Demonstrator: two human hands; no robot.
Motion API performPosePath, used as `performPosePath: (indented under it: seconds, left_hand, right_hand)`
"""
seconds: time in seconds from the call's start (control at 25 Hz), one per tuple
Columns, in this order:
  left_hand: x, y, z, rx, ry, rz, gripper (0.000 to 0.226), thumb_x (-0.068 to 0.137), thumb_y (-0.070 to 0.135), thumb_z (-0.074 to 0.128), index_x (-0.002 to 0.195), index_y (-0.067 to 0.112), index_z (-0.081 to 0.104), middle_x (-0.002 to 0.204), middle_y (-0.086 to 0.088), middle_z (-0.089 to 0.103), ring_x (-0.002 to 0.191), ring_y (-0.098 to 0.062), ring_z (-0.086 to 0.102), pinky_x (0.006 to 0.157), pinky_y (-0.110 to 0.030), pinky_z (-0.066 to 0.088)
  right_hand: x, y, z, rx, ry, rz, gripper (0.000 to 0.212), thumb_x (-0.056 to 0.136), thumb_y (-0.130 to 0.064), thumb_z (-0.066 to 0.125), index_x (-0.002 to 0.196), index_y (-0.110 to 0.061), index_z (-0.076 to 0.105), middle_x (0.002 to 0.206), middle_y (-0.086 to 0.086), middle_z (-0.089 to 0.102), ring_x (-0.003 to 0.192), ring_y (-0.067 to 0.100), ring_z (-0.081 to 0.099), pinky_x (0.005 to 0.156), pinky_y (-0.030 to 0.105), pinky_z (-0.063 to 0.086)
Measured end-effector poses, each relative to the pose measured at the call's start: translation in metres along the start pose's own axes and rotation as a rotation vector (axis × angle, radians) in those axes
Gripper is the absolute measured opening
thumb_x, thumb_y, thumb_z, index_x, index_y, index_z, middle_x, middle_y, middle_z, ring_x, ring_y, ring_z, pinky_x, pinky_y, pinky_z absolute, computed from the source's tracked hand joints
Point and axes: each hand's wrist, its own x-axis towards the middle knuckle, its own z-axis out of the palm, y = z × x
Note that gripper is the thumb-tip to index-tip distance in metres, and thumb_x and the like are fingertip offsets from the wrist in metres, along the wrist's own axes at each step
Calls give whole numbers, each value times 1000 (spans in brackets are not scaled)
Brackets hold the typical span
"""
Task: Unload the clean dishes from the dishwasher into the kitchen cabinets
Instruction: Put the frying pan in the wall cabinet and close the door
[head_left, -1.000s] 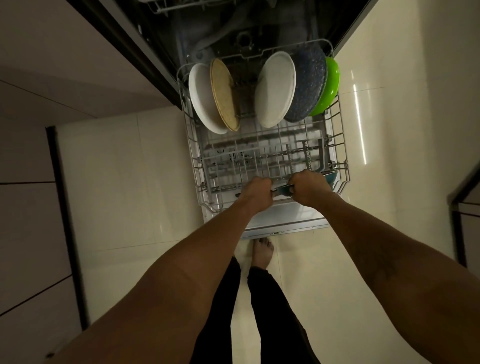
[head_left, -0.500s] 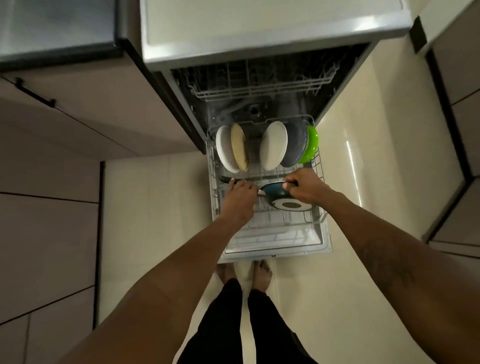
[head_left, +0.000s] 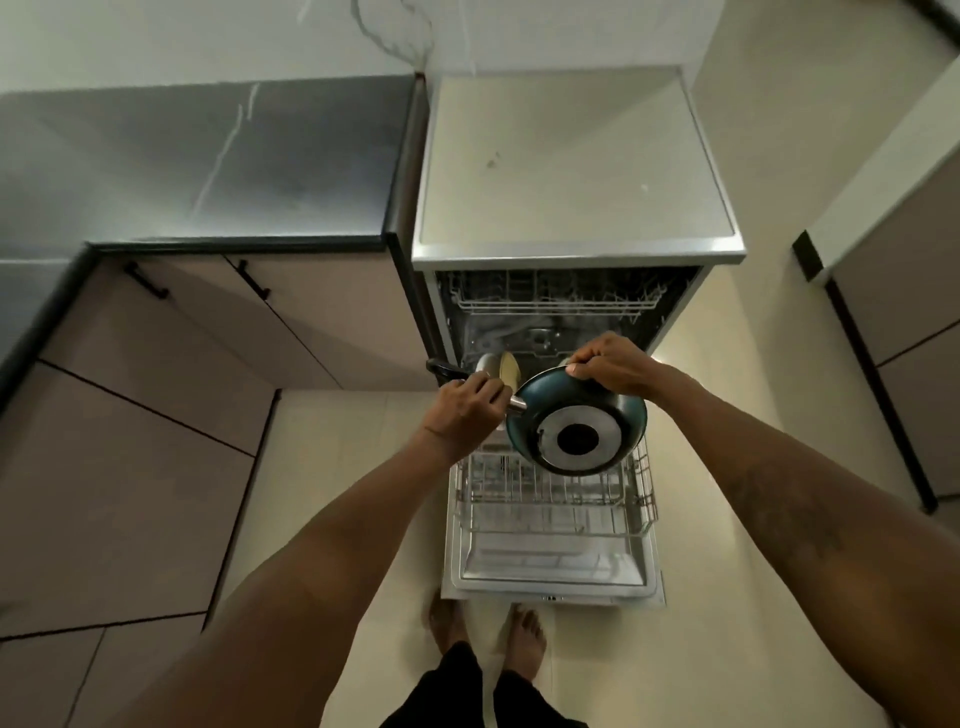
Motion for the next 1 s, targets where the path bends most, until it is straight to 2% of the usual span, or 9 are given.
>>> performPosePath:
  seconds: [0.16,0.28,0.4,0.48,0.56,0.64,0.72,0.8,1.0]
  left_hand:
    - [-14,-12,-36,138,35,-26,29,96,15,46,116,8,65,111,-12,65,95,-31,64,90,-53,50]
    - [-26,-32,-66,90,11,-82,31,90,18,58,119,7,63,110,-12,64,95,-32,63,82,-46,54]
    - [-38,-63,-101,102,22,-185,34,87,26,65,117,11,61,110,-8,63,96,-26,62,76,-38,54]
    - [-51,-88,-126,121,60,-273,31,87,29,66,113,13,61,107,-5,63,93,-23,61,71,-34,53]
    - [-68,-115,-148,161,81,-345,25,86,27,67,107,14,63,101,-4,64,87,-22,61,63,-32,49]
    - [-91,-142,-167,185,85,-422,23,84,24,67,104,14,64,97,-3,65,82,-22,63,59,-32,48]
    - [-117,-167,-186,173,85,-520,24,83,20,64,107,14,61,97,-3,66,83,-24,65,60,-33,49]
    - [-145,-188,-202,155,99,-583,30,83,17,63,112,14,59,100,-3,68,86,-24,67,63,-34,52]
    - [-223,-243,-243,177,150,-694,32,86,21,59,117,15,57,108,-4,67,92,-24,65,71,-37,57]
  right_hand:
    - [-1,-45,-9,-14,90,-92,14,92,-22,66,95,-18,79,90,-3,73,88,13,65,83,33,51]
    - [-6,-80,-10,41,197,-166,18,90,-31,70,104,-22,77,98,-5,73,94,12,67,88,32,53]
    - [-9,-119,-10,38,309,-221,50,86,-51,71,129,-26,63,115,-10,64,105,10,59,94,28,46]
    - [-10,-149,-5,-31,390,-320,71,83,-59,71,142,-27,49,126,-12,55,112,10,53,99,31,43]
    - [-5,-178,2,-97,432,-388,84,81,-65,69,149,-28,37,144,-5,48,130,18,47,108,37,39]
    - [-1,-211,15,-104,420,-414,96,77,-70,68,154,-31,27,161,0,31,149,17,25,118,41,29]
    - [2,-247,30,-118,412,-470,107,71,-74,71,156,-34,20,165,-4,22,152,11,15,120,40,25]
    - [6,-280,46,-142,418,-534,118,65,-76,75,157,-34,14,166,-6,17,152,11,15,121,39,25]
    - [17,-359,92,-166,333,-691,143,51,-79,82,158,-38,-3,168,-9,-4,153,5,-6,123,39,17]
